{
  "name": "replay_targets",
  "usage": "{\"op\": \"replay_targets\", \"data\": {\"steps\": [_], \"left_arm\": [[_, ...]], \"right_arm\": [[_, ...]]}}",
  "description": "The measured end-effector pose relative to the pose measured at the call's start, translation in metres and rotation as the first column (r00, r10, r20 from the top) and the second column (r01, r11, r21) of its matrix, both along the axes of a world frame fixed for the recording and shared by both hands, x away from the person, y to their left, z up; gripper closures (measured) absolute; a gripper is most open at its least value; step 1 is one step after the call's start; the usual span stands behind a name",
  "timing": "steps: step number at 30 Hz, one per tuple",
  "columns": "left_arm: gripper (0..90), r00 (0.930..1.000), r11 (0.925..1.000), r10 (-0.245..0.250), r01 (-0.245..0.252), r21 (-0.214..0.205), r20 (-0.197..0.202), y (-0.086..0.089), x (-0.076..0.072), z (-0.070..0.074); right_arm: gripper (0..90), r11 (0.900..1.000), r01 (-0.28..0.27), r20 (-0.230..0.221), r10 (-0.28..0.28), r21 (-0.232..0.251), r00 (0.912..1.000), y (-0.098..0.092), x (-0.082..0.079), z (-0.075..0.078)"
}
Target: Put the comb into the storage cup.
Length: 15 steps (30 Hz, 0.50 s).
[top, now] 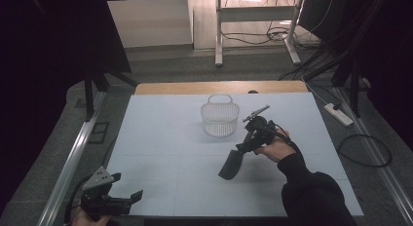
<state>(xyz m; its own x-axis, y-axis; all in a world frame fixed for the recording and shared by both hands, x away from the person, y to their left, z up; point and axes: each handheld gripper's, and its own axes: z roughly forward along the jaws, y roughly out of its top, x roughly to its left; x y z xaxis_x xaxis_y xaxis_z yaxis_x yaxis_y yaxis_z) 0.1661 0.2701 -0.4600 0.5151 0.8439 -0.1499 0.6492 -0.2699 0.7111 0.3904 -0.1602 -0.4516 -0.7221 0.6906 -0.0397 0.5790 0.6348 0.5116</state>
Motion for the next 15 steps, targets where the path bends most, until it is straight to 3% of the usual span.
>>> {"op": "replay_targets", "data": {"steps": [15], "left_arm": [[2.4,1.0000,1.0000,0.002,-0.002,-0.005,0.000,0.000,0.000,0.000]], "right_arm": [[0.0,0.9993,-0.032,-0.004,0.032,-0.019,0.9995,0.021,0.017,-0.008]]}}
